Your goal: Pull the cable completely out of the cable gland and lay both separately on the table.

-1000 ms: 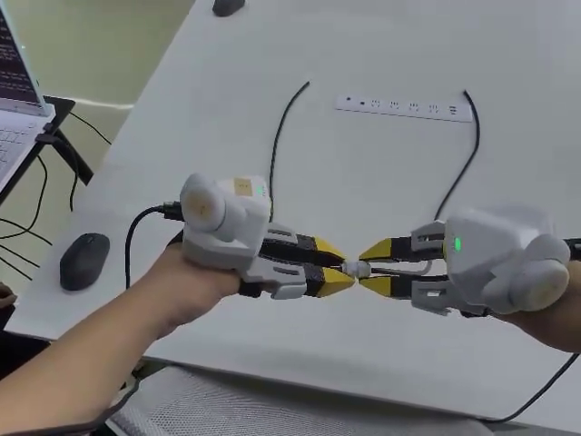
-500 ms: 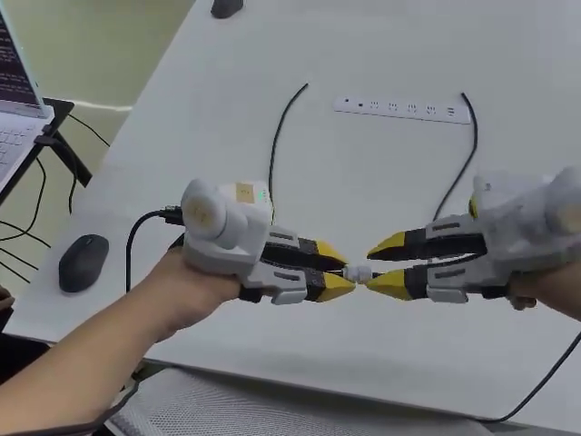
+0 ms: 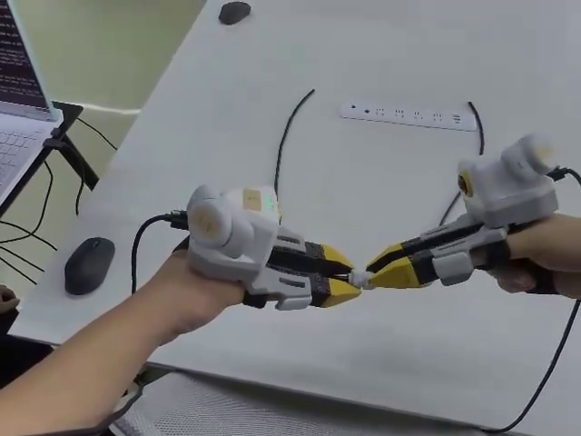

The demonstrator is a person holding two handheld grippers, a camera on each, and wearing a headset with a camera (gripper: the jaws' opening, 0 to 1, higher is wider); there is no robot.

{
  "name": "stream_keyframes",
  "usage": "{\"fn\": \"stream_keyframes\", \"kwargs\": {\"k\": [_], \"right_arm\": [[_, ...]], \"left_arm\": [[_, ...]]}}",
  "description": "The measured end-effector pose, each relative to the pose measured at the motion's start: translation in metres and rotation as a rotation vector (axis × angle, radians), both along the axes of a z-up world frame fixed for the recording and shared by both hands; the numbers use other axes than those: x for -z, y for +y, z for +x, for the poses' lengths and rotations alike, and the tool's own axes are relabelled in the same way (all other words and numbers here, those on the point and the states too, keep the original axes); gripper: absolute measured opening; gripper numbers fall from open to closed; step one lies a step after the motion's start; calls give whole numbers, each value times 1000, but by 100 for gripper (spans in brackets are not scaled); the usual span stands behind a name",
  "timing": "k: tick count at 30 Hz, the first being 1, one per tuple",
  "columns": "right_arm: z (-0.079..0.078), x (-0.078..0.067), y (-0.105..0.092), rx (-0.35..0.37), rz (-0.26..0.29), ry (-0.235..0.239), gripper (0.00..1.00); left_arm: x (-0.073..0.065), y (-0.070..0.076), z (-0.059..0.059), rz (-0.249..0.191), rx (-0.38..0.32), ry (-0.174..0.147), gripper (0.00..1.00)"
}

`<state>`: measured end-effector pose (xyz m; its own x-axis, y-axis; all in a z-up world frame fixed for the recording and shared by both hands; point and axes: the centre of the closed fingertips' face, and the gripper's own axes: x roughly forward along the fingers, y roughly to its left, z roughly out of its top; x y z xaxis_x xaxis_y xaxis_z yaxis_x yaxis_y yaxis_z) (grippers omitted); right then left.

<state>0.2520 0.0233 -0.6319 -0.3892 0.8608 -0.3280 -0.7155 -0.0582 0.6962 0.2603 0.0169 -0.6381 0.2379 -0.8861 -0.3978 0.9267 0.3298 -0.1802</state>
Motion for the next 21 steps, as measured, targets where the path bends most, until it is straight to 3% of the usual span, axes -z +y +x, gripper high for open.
{"fn": "stream_keyframes", "kwargs": {"k": [11, 14, 15, 19, 21], "right_arm": [[-7, 4, 0, -27, 18, -21, 9], [-7, 5, 0, -39, 25, -84, 8], [-5, 6, 0, -44, 24, -144, 8], [-4, 5, 0, -56, 35, -272, 8], [-4, 5, 1, -67, 41, -378, 8]], "left_arm": [[3, 2, 1, 5, 10, 9, 15], [4, 2, 1, 3, 8, 22, 15], [5, 2, 2, 4, 6, 25, 15], [5, 2, 2, 2, 1, 33, 15], [4, 1, 2, -3, -6, 44, 15]]}}
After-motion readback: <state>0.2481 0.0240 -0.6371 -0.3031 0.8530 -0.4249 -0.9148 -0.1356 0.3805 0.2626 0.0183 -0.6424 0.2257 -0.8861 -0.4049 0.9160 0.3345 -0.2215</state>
